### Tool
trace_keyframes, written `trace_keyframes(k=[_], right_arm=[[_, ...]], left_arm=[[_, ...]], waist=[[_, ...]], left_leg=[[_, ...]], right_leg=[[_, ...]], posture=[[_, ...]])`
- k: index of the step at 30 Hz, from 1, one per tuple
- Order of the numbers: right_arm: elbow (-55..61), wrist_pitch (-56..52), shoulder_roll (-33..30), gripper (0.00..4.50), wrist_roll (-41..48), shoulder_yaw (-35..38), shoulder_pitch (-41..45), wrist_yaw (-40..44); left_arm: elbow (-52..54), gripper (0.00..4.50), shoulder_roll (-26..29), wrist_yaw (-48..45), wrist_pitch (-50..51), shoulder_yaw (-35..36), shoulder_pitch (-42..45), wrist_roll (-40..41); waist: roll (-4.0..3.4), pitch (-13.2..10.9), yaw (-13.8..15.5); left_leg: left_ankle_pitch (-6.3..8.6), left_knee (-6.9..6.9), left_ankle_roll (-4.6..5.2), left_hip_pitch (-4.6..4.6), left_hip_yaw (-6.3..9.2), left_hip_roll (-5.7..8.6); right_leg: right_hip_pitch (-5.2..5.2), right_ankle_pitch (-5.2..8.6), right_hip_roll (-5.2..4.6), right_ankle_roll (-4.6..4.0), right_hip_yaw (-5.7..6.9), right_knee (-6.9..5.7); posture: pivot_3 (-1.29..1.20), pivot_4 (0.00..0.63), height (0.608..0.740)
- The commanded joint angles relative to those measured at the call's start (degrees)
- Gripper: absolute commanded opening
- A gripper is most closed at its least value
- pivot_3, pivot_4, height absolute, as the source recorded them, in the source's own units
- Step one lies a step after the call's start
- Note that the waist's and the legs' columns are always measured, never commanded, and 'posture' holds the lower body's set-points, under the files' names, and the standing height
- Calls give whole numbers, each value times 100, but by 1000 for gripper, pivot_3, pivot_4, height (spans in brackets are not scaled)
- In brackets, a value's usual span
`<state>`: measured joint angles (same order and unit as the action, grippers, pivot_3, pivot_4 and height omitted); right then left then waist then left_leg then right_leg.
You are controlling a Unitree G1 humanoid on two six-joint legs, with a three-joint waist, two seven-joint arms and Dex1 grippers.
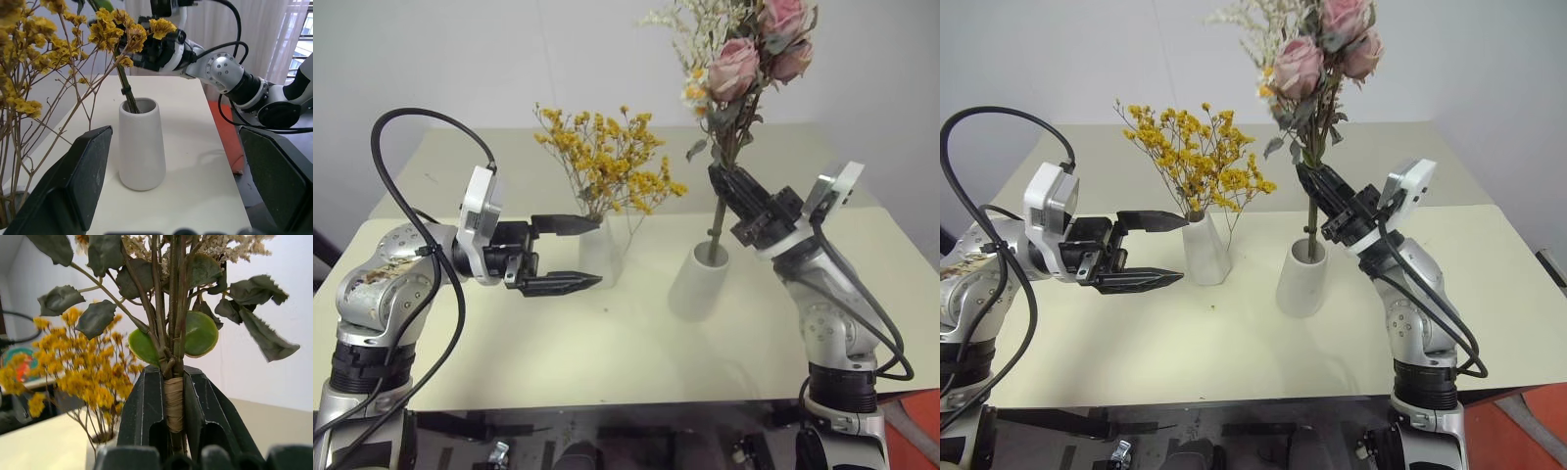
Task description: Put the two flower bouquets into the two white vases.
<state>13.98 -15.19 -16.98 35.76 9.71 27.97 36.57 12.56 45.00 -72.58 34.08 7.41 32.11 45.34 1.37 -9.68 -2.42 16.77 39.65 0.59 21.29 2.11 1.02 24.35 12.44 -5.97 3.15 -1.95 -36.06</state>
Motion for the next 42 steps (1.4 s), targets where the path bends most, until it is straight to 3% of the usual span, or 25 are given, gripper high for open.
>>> trace_keyframes(k=[1, 6, 19, 33, 42], right_arm=[[151, 303, 8, 271, -99, -27, -15, 48], [256, 388, 0, 271, -164, -53, -190, 70], [558, 311, -51, 4472, 98, 66, -491, 49], [587, 292, -291, 4472, 225, 234, -804, 110], [207, -957, -1244, 4472, 1136, 607, -643, 313]], left_arm=[[56, 4500, 62, -20, -9, 118, 86, 82], [38, 4500, 66, -29, -10, 121, 89, 79], [-39, 4500, 51, -50, -48, 89, 140, 40], [-22, 4500, 56, -31, -73, 116, 90, 24], [-3, 4500, 55, -34, -80, 122, 63, 29]], waist=[[0, 0, -1], [0, 0, 1], [0, 0, 2], [0, 0, 6], [0, 0, 10]], left_leg=[[0, 0, 0, 0, 0, 0], [0, 0, 0, -1, 2, 0], [0, 0, 0, -2, 2, 0], [0, 0, 0, -3, 1, 0], [0, 1, 0, -7, -1, 0]], right_leg=[[0, 0, 0, 0, 0, 0], [-1, 0, 0, 0, 1, 1], [-1, 0, 1, 0, 0, 3], [-3, 0, 1, 0, -1, 4], [-6, 1, 1, 0, -3, 10]], posture=[[0, 150, 740], [0, 150, 740], [0, 150, 740], [0, 150, 740], [0, 150, 740]])
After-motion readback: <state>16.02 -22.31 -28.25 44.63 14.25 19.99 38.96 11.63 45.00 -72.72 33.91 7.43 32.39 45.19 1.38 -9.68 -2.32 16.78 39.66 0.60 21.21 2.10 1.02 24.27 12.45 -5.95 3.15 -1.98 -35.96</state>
